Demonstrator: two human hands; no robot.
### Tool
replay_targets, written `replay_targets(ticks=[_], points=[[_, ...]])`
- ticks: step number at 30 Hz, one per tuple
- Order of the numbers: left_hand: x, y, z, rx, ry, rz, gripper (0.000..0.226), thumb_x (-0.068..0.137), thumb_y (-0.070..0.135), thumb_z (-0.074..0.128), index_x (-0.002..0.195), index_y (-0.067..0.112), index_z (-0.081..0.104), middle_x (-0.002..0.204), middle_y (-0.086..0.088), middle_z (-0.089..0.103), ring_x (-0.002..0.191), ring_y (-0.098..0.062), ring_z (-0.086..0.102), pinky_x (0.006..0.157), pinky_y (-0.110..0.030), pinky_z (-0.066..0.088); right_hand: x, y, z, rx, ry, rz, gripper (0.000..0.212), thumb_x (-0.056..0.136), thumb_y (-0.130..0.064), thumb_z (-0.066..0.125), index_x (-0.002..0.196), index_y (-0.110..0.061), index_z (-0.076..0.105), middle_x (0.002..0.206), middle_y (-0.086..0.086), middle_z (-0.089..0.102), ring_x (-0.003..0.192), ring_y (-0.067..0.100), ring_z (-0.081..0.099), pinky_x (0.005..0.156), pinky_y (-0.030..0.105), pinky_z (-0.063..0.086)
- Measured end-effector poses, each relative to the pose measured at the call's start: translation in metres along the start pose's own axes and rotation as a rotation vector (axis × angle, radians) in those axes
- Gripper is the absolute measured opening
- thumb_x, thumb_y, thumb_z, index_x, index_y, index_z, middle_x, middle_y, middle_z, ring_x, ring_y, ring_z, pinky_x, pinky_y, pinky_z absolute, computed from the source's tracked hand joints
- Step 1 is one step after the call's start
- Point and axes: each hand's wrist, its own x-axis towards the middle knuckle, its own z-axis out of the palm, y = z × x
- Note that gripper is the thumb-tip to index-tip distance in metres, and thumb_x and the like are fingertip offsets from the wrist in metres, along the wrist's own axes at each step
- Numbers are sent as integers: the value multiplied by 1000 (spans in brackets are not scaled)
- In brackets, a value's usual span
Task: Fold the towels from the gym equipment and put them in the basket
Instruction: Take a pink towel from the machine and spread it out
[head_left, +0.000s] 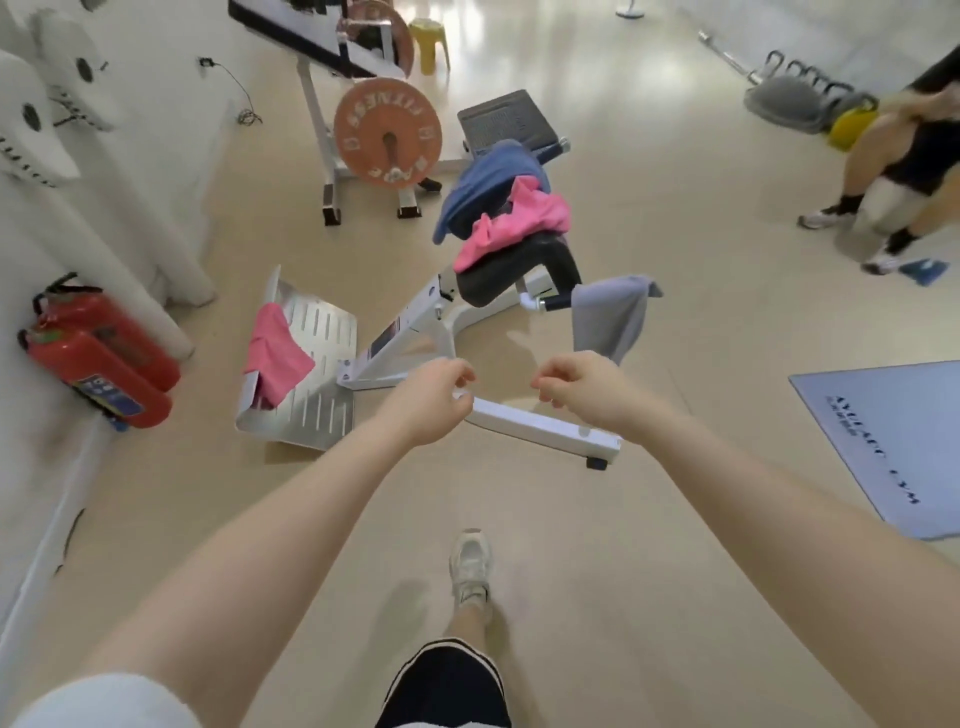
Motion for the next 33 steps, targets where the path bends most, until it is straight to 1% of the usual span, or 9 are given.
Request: replay_targets(ticks=[5, 8, 11, 14, 18, 21, 27, 30, 33], points=[[128, -24, -33, 29, -28, 13, 33, 91, 19, 48, 123, 11, 53, 126, -6, 53, 123, -23, 42, 102, -36, 37, 117, -15, -53, -30, 27, 27, 14, 94, -17, 48, 95, -16, 62, 76, -12, 55, 71, 7, 51, 49, 6, 37], [190, -37, -58, -5, -26, 1, 32, 90, 16, 49, 122, 9, 55, 126, -9, 54, 120, -23, 44, 99, -31, 36, 184, -26, -75, -54, 33, 13, 20, 93, -17, 50, 100, -8, 66, 84, -5, 60, 85, 14, 55, 70, 17, 42], [239, -48, -75, -59, -19, -47, 31, 91, 15, 49, 121, 9, 56, 125, -9, 55, 119, -23, 47, 97, -29, 35, 243, -25, -89, -39, 49, 19, 20, 93, -14, 49, 102, -11, 67, 81, -12, 58, 85, 13, 52, 63, 12, 36], [279, -61, -84, -101, -37, -88, 30, 92, 16, 48, 119, 10, 56, 123, -8, 55, 110, -24, 55, 95, -33, 42, 296, -21, -99, -115, 24, 5, 30, 92, -13, 47, 120, -11, 59, 101, 0, 61, 91, 13, 51, 65, 13, 36], [332, -81, -88, -149, -24, -129, 28, 92, 16, 47, 117, 10, 56, 120, -6, 57, 110, -21, 52, 93, -30, 40, 374, -11, -111, -269, -11, -76, 36, 92, -12, 47, 128, -8, 53, 128, 9, 55, 115, 26, 51, 85, 24, 36], [370, -92, -87, -215, -9, -207, 26, 93, 17, 47, 116, 10, 57, 119, -4, 58, 109, -21, 53, 92, -29, 39, 436, 1, -117, -418, -131, -154, 31, 95, -13, 43, 121, -3, 57, 127, 12, 55, 119, 32, 49, 92, 30, 34], [434, -117, -81, -323, -16, -437, 23, 92, 15, 48, 112, 9, 58, 110, -7, 61, 103, -23, 56, 91, -35, 45, 535, 27, -117, -898, -486, -373, 40, 90, -34, 53, 128, -20, 51, 135, 3, 49, 123, 26, 45, 102, 38, 37], [451, -123, -78, -363, -34, -500, 23, 91, 15, 48, 111, 9, 58, 105, -4, 61, 98, -21, 57, 88, -32, 45, 557, 37, -112, -1125, -624, -432, 47, 90, -27, 51, 136, -22, 42, 142, 3, 41, 133, 25, 36, 112, 41, 22], [456, -126, -78, -423, -4, -575, 24, 93, 18, 47, 115, 12, 57, 102, 2, 56, 91, -16, 53, 80, -23, 39, 573, 41, -105, -1101, -662, -535, 34, 91, -19, 47, 125, -24, 52, 128, 0, 53, 122, 23, 46, 104, 36, 32]])
